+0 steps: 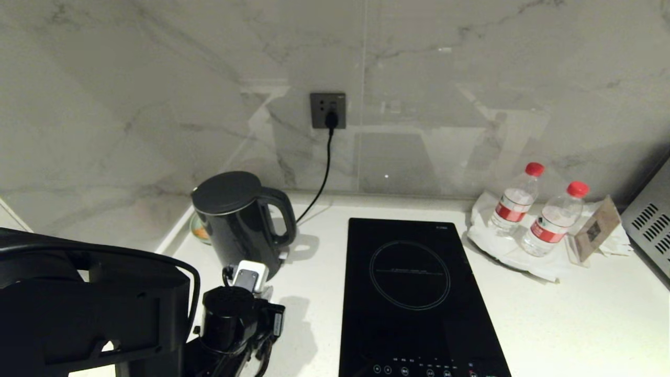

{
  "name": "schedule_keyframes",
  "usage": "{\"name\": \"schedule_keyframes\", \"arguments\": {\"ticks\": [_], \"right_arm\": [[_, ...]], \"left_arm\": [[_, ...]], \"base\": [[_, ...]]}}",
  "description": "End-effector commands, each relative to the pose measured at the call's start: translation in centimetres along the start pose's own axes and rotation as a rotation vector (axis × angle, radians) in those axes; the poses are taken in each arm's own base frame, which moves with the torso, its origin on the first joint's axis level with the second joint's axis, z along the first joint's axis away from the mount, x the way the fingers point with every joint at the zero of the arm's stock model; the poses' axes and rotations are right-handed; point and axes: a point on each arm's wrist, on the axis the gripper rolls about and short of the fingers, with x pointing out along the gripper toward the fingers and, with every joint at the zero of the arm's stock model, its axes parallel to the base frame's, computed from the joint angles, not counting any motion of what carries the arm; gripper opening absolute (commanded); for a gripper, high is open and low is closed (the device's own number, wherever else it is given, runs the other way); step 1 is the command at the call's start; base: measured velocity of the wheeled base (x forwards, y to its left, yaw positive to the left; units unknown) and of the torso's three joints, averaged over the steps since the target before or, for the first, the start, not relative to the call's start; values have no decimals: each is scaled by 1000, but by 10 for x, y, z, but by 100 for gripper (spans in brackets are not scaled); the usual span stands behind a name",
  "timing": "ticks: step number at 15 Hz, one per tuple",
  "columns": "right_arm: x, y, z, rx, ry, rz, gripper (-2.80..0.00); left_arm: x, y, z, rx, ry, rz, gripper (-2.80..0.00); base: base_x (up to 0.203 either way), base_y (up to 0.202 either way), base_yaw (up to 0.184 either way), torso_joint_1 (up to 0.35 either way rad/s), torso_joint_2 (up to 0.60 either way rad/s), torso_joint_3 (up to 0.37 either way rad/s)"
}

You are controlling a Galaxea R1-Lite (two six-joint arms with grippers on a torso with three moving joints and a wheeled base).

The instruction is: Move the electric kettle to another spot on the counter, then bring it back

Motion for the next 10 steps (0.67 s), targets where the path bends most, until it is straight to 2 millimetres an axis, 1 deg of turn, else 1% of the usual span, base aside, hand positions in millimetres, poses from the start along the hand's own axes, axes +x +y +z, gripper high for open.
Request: {"name": "schedule_keyframes", "arguments": {"ticks": [1, 2, 3, 4, 6, 10], "right_arm": [[0, 0, 0, 0, 0, 1, -280], [0, 0, 0, 0, 0, 1, -280], [0, 0, 0, -2, 0, 1, -280], [0, 0, 0, 0, 0, 1, -280], [0, 0, 0, 0, 0, 1, -280], [0, 0, 0, 0, 0, 1, -280]], "left_arm": [[2, -3, -1, -1, -7, -5, -280], [4, -6, 2, -8, -21, -10, -280], [9, -13, 8, -23, -54, -22, -280], [13, -19, 9, -29, -65, -35, -280], [23, -28, 3, -25, -63, -42, -280], [50, -40, 5, -42, -96, -36, -280]], "base": [[0, 0, 0, 0, 0, 0], [0, 0, 0, 0, 0, 0], [0, 0, 0, 0, 0, 0], [0, 0, 0, 0, 0, 0], [0, 0, 0, 0, 0, 0], [0, 0, 0, 0, 0, 0]]}}
